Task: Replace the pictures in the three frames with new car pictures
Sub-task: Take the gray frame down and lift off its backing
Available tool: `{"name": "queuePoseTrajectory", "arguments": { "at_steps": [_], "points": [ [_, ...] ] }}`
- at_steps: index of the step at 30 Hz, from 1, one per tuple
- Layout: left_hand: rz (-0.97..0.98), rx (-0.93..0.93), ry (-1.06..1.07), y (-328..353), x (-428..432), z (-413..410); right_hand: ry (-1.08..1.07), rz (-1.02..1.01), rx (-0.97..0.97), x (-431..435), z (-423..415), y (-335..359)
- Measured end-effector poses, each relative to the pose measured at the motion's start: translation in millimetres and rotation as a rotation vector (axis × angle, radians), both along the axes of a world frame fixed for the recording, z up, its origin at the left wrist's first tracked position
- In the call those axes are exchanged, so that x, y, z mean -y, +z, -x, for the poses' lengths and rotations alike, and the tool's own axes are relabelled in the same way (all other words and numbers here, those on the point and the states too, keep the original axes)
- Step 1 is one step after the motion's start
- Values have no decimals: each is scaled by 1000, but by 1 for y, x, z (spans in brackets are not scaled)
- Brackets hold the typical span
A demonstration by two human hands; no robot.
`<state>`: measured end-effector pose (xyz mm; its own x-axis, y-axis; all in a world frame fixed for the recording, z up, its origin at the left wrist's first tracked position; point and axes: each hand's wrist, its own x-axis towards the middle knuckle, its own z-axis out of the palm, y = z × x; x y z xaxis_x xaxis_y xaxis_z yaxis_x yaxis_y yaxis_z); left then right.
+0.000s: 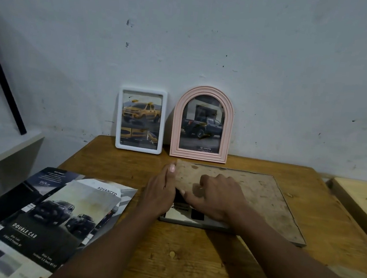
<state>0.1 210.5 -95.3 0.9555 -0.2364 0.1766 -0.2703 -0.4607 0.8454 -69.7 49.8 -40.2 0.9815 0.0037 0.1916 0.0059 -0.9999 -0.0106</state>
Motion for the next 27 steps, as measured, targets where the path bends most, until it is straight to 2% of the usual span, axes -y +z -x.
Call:
{"name": "queuePoseTrajectory", "arguments": {
  "at_steps": [4,16,27],
  "points": [
    [-23,-5,-9,-4,1,-1,51,-26,27,-1,0,2],
    [-203,18,-23,0,5,7,199,80,25,-5,7,9],
    [-440,248,2,-2,9,7,137,105,112,4,18,20]
  ]
}}
